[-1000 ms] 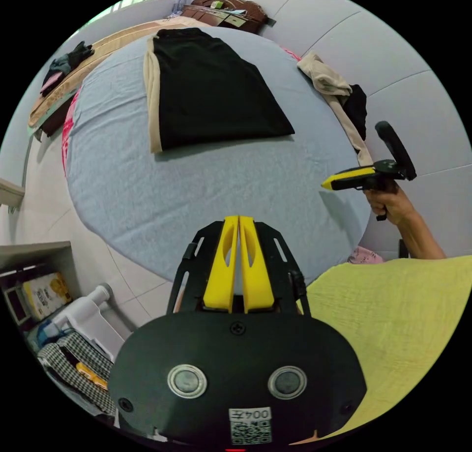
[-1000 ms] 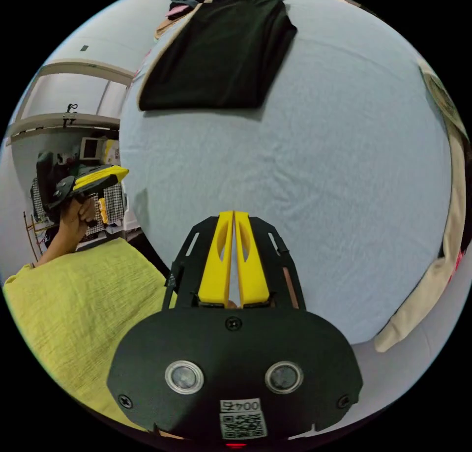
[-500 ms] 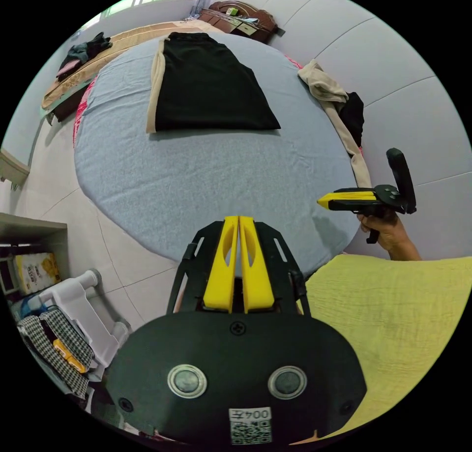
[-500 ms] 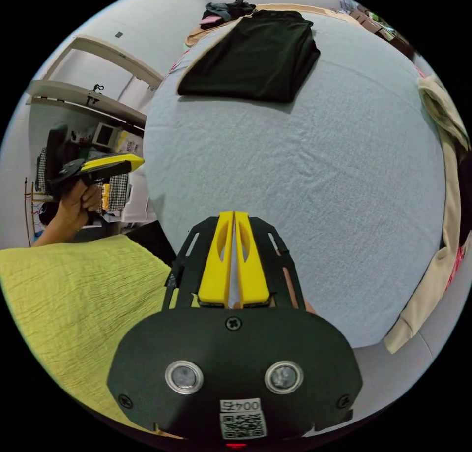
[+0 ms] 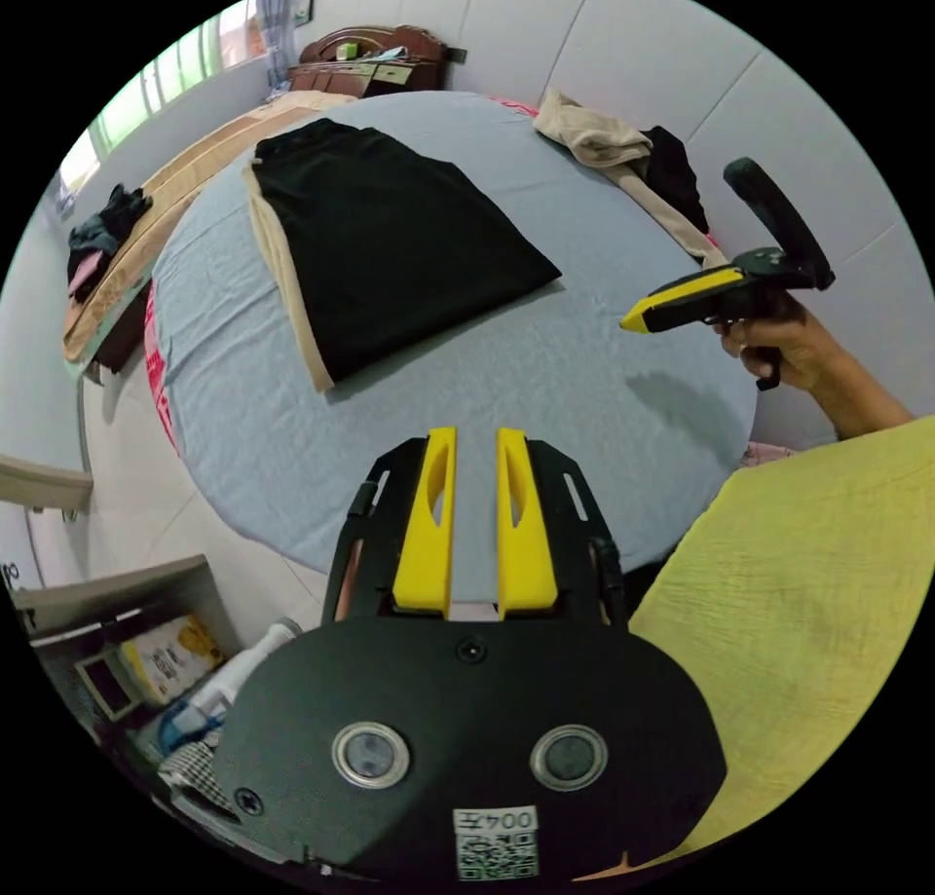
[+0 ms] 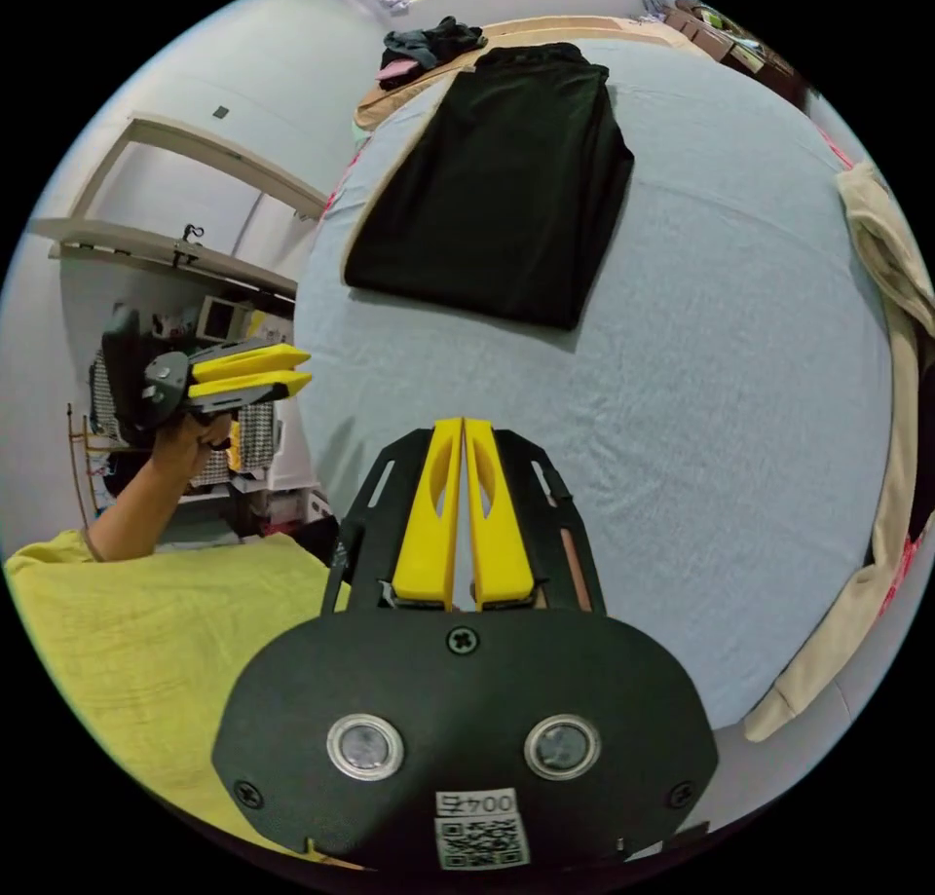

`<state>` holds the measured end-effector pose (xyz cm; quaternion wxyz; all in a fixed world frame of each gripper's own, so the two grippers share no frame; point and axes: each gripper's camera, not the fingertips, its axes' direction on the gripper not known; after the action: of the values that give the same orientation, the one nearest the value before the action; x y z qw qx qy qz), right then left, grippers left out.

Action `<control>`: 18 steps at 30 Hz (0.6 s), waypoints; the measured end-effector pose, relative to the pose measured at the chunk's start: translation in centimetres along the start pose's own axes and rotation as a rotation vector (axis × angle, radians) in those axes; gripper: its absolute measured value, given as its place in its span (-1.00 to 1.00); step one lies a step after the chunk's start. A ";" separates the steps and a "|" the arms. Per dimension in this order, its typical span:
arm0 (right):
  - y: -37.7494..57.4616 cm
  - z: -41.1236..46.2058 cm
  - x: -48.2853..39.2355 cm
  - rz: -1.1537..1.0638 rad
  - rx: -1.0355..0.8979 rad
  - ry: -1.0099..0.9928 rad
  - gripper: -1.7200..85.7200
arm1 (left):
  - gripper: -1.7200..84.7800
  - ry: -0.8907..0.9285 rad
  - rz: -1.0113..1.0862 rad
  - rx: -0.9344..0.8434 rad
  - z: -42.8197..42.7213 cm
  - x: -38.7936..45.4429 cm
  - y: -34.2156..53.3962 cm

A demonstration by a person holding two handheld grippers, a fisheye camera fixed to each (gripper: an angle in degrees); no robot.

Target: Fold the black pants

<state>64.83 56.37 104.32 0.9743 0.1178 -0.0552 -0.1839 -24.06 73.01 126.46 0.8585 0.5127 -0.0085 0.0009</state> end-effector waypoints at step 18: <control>-11.3 1.9 -6.4 -0.052 0.089 -0.029 -0.82 | -0.72 -0.092 0.393 -0.048 7.0 0.2 -5.1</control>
<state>54.69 48.17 102.94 0.9621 0.1599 -0.0744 -0.2079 -23.90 64.46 125.26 0.8524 0.4802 -0.1476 0.1450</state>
